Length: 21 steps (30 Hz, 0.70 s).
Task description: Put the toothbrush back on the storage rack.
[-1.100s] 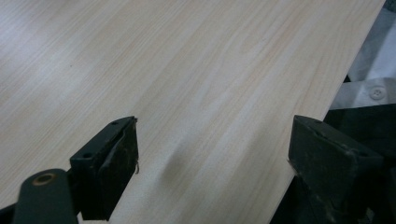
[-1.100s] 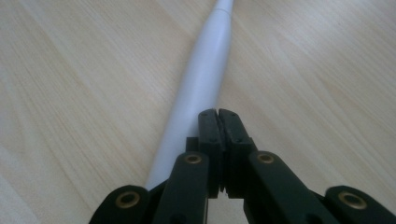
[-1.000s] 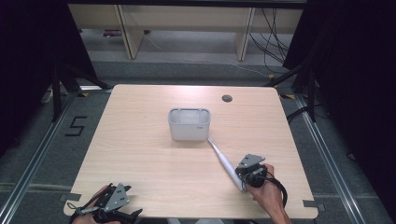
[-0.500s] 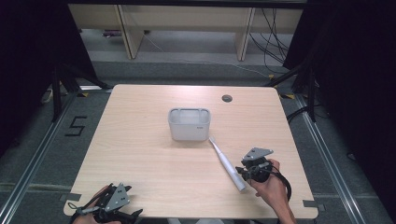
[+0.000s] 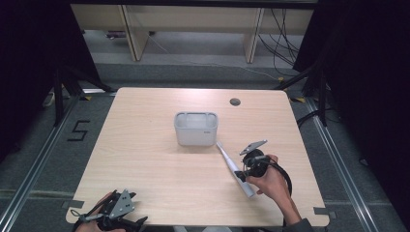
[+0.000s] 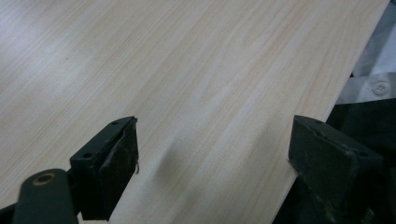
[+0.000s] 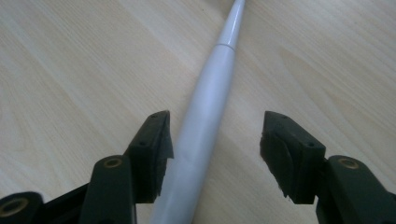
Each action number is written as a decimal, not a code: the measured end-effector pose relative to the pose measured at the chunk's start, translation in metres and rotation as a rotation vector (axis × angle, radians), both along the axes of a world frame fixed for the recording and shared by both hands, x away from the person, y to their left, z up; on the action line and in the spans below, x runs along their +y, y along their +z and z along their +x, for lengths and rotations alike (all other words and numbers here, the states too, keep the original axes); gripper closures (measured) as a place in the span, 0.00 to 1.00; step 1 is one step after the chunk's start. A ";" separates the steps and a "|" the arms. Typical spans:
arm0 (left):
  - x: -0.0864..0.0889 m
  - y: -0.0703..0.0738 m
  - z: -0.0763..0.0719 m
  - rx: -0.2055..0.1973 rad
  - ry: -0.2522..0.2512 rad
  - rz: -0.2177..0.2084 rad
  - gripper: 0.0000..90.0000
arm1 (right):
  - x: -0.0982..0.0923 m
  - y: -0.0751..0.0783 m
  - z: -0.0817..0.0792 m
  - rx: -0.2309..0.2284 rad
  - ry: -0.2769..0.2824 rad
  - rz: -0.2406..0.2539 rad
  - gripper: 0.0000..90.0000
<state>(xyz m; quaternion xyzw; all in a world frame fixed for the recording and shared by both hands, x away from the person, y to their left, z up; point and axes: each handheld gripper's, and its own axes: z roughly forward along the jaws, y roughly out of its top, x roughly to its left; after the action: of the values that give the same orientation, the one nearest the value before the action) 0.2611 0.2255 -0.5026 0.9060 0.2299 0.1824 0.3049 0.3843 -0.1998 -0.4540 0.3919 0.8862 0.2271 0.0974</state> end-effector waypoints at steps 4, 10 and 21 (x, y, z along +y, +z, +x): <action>0.000 0.000 0.000 0.003 -0.001 -0.006 0.18 | 0.005 0.000 0.006 0.044 -0.023 -0.022 0.44; -0.001 -0.001 -0.001 0.001 0.012 -0.024 0.18 | 0.012 -0.002 0.012 0.076 0.003 -0.042 0.45; 0.000 -0.001 -0.001 0.003 -0.004 0.000 0.18 | 0.019 -0.012 0.019 0.105 0.041 -0.118 0.51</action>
<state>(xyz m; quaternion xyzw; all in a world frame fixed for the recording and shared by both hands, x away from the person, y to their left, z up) 0.2602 0.2251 -0.5032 0.9067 0.2286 0.1804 0.3050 0.4035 -0.1813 -0.4657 0.3786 0.9098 0.1555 0.0690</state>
